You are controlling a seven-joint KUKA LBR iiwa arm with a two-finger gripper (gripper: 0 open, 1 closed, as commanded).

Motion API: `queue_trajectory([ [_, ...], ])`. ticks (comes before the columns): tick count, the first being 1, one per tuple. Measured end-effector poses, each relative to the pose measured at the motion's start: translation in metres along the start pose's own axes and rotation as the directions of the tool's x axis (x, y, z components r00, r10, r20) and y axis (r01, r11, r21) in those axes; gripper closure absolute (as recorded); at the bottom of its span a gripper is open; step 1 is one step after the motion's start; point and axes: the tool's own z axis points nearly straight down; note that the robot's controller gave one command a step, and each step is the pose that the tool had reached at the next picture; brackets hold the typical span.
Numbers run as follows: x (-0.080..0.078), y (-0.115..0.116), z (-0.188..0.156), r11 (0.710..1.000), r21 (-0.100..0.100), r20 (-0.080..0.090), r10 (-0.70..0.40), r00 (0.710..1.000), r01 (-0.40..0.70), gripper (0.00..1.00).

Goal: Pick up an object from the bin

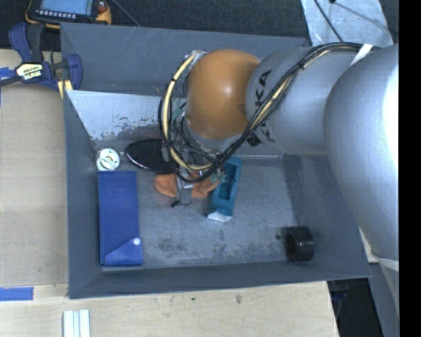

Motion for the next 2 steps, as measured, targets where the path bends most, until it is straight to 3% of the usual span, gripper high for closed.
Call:
queue_trajectory([
  [1, 0.027, -0.0719, 0.0087, 1.0, 0.0, -0.004, 0.027, 1.0, -0.027, 1.0],
  [2, 0.027, -0.0718, 0.0087, 1.0, 0.0, -0.004, 0.027, 1.0, -0.027, 1.0],
])
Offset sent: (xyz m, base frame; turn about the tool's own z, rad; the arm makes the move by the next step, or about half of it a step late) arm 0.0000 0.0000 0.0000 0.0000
